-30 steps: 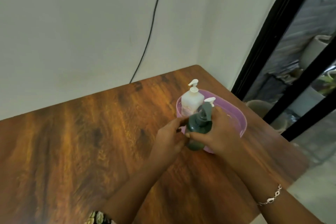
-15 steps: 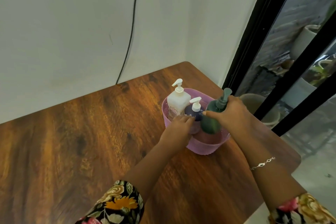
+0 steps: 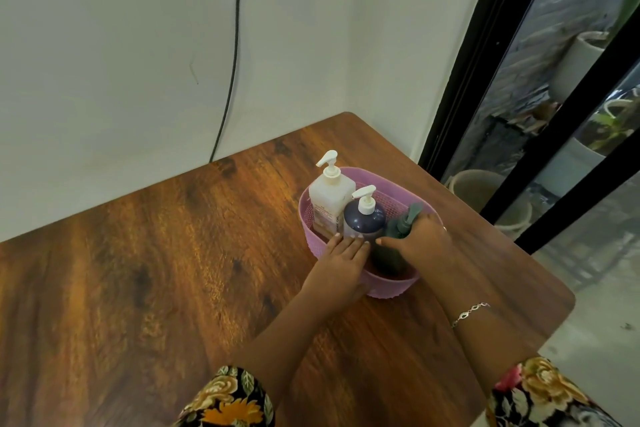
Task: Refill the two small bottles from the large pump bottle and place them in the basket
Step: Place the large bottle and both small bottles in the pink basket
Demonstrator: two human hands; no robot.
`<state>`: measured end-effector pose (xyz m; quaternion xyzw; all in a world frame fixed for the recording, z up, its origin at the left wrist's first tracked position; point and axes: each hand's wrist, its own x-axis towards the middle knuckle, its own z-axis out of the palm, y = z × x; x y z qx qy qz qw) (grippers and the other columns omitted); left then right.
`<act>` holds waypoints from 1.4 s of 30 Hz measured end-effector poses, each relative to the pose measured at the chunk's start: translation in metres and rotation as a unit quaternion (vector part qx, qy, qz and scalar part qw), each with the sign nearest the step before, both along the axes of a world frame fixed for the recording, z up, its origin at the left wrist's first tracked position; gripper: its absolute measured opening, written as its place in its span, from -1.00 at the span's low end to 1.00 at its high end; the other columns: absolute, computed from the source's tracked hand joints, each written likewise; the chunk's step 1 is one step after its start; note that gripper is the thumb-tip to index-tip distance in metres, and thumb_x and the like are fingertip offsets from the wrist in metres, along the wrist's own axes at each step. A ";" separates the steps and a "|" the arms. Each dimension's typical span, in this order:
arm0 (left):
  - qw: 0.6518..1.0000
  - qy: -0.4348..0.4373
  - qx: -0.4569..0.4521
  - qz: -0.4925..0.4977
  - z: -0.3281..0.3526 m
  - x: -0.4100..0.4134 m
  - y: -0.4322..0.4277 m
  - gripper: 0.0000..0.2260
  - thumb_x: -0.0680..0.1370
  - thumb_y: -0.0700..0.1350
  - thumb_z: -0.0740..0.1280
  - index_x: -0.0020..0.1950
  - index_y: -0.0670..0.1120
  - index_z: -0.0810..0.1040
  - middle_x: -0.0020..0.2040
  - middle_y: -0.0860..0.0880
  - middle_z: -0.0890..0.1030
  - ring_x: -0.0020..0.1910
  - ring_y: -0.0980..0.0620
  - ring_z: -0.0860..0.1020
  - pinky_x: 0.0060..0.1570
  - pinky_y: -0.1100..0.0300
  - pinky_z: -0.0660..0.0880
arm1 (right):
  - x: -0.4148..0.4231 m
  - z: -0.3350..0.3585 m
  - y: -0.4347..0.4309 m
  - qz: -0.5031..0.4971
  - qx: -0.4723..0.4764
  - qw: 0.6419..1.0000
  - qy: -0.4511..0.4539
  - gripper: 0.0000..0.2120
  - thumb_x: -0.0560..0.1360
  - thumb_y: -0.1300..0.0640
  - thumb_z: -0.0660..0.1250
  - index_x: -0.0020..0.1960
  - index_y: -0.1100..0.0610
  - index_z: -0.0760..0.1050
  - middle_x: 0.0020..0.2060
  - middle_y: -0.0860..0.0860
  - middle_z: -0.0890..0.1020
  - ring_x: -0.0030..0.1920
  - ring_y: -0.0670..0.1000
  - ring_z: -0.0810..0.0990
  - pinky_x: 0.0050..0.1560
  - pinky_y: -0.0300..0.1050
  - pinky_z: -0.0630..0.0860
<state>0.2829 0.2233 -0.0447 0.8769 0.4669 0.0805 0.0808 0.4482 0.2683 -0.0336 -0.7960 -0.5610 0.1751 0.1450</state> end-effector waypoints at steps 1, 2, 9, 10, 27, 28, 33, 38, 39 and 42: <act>1.000 0.005 0.003 -0.002 -0.002 0.000 0.000 -0.39 0.56 0.06 0.25 0.52 -0.10 0.11 0.52 -0.07 0.16 0.51 -0.02 0.07 0.37 0.17 -0.27 | -0.001 -0.003 -0.001 0.002 0.001 1.000 -0.011 -0.32 0.26 -0.24 0.44 0.23 0.10 0.35 0.10 0.08 0.52 0.06 0.07 0.49 -0.05 -0.15 0.41; 1.000 0.009 0.005 -0.002 -0.004 -0.001 0.000 -0.39 0.56 0.07 0.25 0.52 -0.09 0.10 0.52 -0.07 0.15 0.52 -0.01 0.05 0.37 0.17 -0.28 | -0.002 -0.004 -0.002 0.003 0.002 1.000 -0.023 -0.32 0.27 -0.25 0.43 0.23 0.11 0.35 0.10 0.08 0.51 0.05 0.07 0.50 -0.06 -0.16 0.41; 1.000 -0.002 0.008 -0.013 -0.008 -0.003 0.002 -0.38 0.53 0.05 0.29 0.51 -0.09 0.14 0.51 -0.06 0.18 0.51 0.00 0.06 0.35 0.19 -0.33 | -0.003 -0.009 -0.005 0.023 0.022 0.998 -0.062 -0.28 0.32 -0.28 0.36 0.30 0.13 0.30 0.17 0.10 0.47 0.12 0.09 0.49 0.05 -0.11 0.47; 1.000 -0.002 0.008 -0.014 -0.008 -0.003 0.002 -0.38 0.53 0.05 0.30 0.51 -0.09 0.14 0.51 -0.06 0.19 0.51 0.00 0.06 0.36 0.18 -0.32 | -0.003 -0.009 -0.005 0.024 0.018 0.997 -0.064 -0.28 0.33 -0.28 0.36 0.31 0.13 0.29 0.17 0.11 0.47 0.13 0.10 0.49 0.07 -0.10 0.46; 0.995 -0.099 0.008 -0.018 -0.004 -0.009 0.000 -0.54 0.53 0.04 0.29 0.39 -0.09 0.38 0.37 -0.04 0.43 0.42 0.01 0.28 0.44 0.11 -0.14 | 0.006 -0.004 -0.023 0.095 0.069 0.989 -0.085 -0.40 0.44 -0.18 0.28 0.34 0.15 0.28 0.23 0.11 0.38 0.18 0.07 0.41 0.13 -0.13 0.40; 0.989 -0.148 0.024 -0.009 -0.002 -0.011 -0.002 -0.62 0.53 -0.01 0.31 0.31 -0.11 0.47 0.29 -0.06 0.51 0.36 0.00 0.37 0.44 0.05 0.00 | 0.009 -0.003 -0.026 0.103 0.071 0.989 -0.076 -0.40 0.45 -0.14 0.30 0.36 0.14 0.26 0.26 0.10 0.37 0.20 0.07 0.40 0.15 -0.13 0.40; 0.947 -0.261 0.127 0.142 -0.001 -0.033 0.003 -0.85 0.47 -0.26 0.37 0.03 -0.16 0.63 0.00 -0.07 0.63 0.05 -0.01 0.54 0.09 0.15 0.43 | 0.027 0.002 -0.051 0.085 0.138 0.985 0.061 -0.49 0.45 0.24 0.32 0.37 0.14 0.30 0.29 0.07 0.39 0.22 0.03 0.42 0.19 -0.12 0.40; 0.929 -0.233 0.094 0.271 0.007 -0.050 0.030 -0.82 0.53 -0.24 0.28 0.08 -0.20 0.60 0.05 -0.12 0.58 0.05 0.02 0.44 0.00 0.24 0.30 | 0.038 0.010 -0.064 -0.123 0.214 0.906 0.343 -0.74 0.48 0.40 0.22 0.10 0.17 0.49 -0.06 0.06 0.58 -0.08 -0.04 0.54 0.02 -0.13 0.49; 0.920 -0.235 0.073 0.304 0.009 -0.051 0.037 -0.81 0.56 -0.20 0.25 0.12 -0.18 0.58 0.09 -0.11 0.56 0.06 0.07 0.40 0.01 0.26 0.27 | 0.040 0.011 -0.063 -0.167 0.203 0.887 0.380 -0.77 0.49 0.40 0.21 0.08 0.20 0.49 -0.08 0.08 0.58 -0.08 0.00 0.54 0.01 -0.11 0.49; 0.901 -0.236 0.015 0.365 0.014 -0.054 0.061 -0.75 0.58 -0.11 0.23 0.22 -0.15 0.52 0.22 -0.10 0.50 0.18 0.02 0.40 0.04 0.27 0.24 | 0.043 0.009 -0.056 -0.258 0.133 0.818 0.496 -0.79 0.48 0.40 0.22 0.09 0.26 0.47 -0.09 0.15 0.56 -0.09 0.08 0.54 -0.06 -0.07 0.52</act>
